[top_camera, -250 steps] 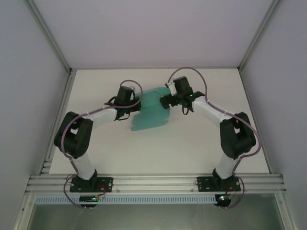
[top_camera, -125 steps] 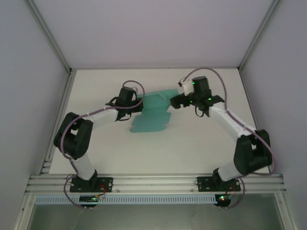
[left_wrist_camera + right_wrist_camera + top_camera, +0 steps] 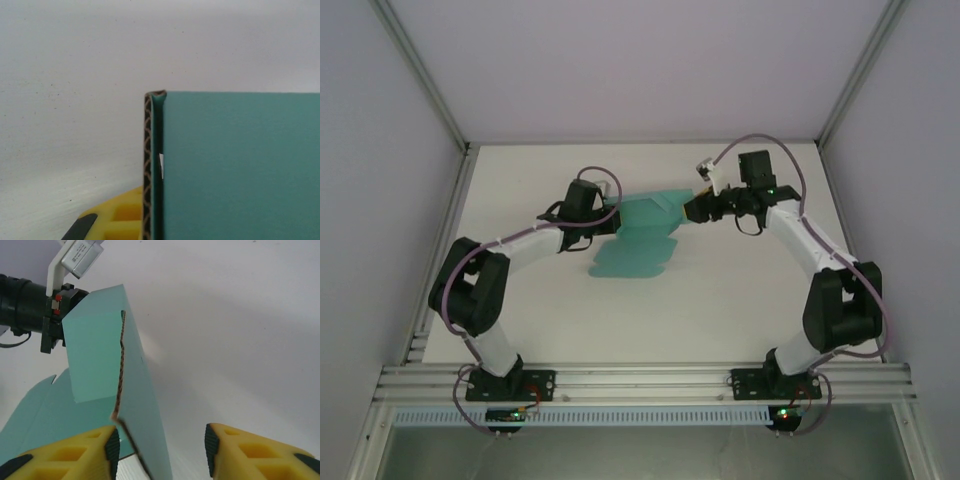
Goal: Assemble paper box
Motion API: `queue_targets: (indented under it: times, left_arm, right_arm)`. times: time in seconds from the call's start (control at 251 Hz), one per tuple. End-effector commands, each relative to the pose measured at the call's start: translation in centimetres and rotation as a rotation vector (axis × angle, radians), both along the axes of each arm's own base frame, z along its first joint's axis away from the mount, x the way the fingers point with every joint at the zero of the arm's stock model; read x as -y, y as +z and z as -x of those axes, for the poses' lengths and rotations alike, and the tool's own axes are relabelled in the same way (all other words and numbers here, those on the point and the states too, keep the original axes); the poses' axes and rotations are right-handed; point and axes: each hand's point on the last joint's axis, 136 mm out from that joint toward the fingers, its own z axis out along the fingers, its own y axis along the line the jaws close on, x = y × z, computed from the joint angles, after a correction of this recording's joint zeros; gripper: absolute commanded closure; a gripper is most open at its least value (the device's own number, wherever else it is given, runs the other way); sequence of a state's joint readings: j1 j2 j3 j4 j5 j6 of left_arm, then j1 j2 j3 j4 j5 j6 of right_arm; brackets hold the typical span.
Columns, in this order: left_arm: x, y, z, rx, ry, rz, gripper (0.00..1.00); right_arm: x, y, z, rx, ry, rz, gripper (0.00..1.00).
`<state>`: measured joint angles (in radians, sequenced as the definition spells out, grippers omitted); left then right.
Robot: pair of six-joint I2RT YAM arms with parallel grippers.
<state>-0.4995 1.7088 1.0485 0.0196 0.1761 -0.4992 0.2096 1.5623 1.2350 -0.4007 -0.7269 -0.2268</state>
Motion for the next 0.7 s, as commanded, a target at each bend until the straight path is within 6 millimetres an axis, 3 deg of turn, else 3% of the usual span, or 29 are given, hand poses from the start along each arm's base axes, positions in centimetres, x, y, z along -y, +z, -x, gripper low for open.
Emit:
queue_targets:
  times: [0.0,0.136,0.299,0.371,0.491,0.698]
  left_arm:
    - [0.7,1.5,0.2,0.022,-0.042,0.018,1.00]
    - [0.8,1.4,0.3,0.017,-0.047,0.019,1.00]
    - [0.8,1.5,0.3,0.020,-0.052,0.019,1.00]
    - [0.9,1.6,0.4,0.021,-0.054,0.019,1.00]
    - [0.9,1.5,0.3,0.020,-0.050,0.020,1.00]
    - [0.7,1.2,0.3,0.004,-0.025,0.015,1.00]
  right_arm:
    - [-0.8,0.2,0.0,-0.026,0.055,-0.015,0.57]
    - [-0.9,-0.5,-0.1,-0.065,0.056,-0.009,0.72]
    - [-0.5,-1.1,-0.7,-0.057,0.038,0.031,0.74]
    - [-0.1,-1.5,-1.3,-0.040,0.007,0.071,0.84]
    - [0.6,-1.8,-1.9,-0.024,-0.039,0.130,0.90]
    - [3.0,-3.4,-4.6,0.057,-0.273,0.395,1.00]
